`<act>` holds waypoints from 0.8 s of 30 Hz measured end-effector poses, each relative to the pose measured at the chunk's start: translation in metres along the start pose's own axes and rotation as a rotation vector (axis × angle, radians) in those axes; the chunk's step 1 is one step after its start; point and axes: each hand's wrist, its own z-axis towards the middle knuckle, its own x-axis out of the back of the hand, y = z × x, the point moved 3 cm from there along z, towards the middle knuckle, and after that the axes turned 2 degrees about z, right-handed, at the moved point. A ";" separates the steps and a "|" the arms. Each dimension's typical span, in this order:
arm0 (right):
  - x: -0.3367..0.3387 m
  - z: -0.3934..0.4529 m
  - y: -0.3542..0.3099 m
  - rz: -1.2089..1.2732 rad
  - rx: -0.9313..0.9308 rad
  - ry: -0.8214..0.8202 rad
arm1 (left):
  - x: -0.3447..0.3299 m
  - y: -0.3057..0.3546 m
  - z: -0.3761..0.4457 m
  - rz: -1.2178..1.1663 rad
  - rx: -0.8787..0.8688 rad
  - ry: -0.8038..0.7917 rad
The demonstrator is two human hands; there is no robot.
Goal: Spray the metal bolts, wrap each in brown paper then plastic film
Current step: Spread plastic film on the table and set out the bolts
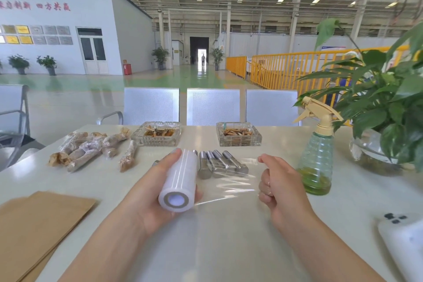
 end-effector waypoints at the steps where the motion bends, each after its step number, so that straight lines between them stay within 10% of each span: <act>1: 0.003 0.002 0.001 0.005 -0.004 0.014 | 0.003 0.001 0.000 -0.008 -0.003 0.014; 7: 0.010 0.010 0.001 -0.142 0.006 0.054 | 0.016 0.011 -0.002 0.074 0.033 0.052; 24: 0.037 -0.033 0.011 -0.807 0.183 0.095 | 0.045 0.036 -0.049 1.493 -0.433 0.588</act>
